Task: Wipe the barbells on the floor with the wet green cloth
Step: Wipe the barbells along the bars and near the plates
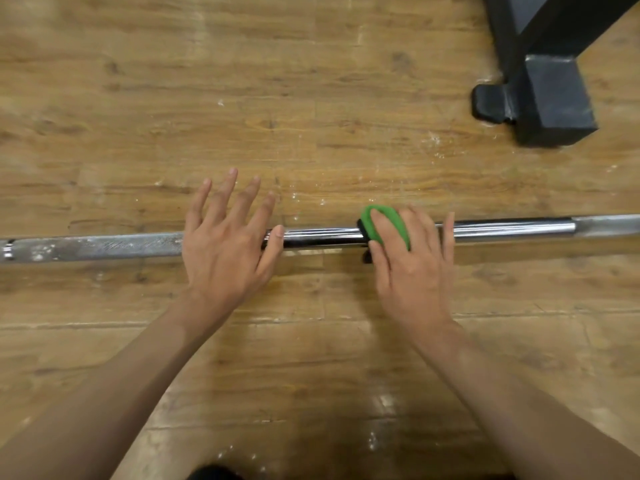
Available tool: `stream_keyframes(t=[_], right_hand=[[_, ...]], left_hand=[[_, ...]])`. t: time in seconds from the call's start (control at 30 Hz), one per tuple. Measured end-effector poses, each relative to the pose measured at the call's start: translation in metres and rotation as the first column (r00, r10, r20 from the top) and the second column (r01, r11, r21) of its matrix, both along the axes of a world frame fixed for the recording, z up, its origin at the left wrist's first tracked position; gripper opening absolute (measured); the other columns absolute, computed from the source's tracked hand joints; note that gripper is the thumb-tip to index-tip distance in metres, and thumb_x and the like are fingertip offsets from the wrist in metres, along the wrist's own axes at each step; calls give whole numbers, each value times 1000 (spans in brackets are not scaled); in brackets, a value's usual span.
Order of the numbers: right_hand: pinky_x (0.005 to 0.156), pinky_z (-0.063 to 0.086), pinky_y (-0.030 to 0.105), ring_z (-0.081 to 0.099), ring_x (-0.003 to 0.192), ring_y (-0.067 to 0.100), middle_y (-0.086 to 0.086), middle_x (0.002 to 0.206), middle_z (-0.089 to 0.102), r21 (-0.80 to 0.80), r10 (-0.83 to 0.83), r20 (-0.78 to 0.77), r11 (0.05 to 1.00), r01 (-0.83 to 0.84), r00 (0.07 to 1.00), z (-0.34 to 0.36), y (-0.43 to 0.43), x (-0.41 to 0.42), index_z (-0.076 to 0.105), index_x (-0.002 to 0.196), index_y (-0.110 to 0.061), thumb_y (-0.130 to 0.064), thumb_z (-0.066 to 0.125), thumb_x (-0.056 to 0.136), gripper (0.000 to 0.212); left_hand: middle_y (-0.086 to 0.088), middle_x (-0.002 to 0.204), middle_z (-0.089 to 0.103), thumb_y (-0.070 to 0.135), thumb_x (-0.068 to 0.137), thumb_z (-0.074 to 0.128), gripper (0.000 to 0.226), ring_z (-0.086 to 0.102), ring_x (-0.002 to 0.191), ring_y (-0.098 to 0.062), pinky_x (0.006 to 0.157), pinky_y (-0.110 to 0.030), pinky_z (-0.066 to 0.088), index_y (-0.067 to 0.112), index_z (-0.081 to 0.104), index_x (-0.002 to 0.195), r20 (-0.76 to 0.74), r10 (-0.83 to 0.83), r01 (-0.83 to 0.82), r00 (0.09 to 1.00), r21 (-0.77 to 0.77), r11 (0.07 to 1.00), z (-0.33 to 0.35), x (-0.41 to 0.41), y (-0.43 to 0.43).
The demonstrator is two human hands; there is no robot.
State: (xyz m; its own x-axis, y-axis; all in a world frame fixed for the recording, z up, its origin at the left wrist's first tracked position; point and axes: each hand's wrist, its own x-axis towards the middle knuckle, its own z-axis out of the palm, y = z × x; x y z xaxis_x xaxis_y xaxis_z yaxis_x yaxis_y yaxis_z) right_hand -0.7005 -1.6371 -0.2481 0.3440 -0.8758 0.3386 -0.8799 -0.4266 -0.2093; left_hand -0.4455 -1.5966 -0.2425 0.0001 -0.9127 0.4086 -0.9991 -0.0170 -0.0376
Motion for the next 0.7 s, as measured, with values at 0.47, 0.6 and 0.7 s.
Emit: stream_keyframes(t=[0.47, 0.6, 0.7], right_hand=[[127, 11, 54, 53, 134, 32, 10, 133, 62, 31, 26, 17, 999, -27, 1000, 5, -13, 74, 63, 136, -23, -33, 45, 108, 35], [126, 9, 60, 48, 138, 36, 15, 137, 58, 15, -112, -53, 993, 113, 992, 6, -40, 4, 61, 137, -19, -36, 42, 108, 38], [126, 12, 61, 48, 135, 37, 17, 133, 59, 8, -213, -40, 977, 214, 976, 11, -52, -13, 62, 131, -15, -29, 44, 108, 33]], left_hand=[[-21, 160, 44, 44, 108, 29, 58, 28, 155, -38, 128, -51, 14, 8, 68, 133, -80, 16, -3, 997, 153, 988, 11, 18, -23], [-22, 164, 36, 45, 109, 27, 60, 22, 157, -37, 129, -51, 10, 8, 62, 140, -120, 109, -90, 987, 151, 984, 16, 57, -20], [-19, 165, 36, 46, 109, 23, 62, 18, 158, -36, 130, -50, 6, 9, 61, 142, -63, 206, -193, 976, 172, 966, 13, 87, -20]])
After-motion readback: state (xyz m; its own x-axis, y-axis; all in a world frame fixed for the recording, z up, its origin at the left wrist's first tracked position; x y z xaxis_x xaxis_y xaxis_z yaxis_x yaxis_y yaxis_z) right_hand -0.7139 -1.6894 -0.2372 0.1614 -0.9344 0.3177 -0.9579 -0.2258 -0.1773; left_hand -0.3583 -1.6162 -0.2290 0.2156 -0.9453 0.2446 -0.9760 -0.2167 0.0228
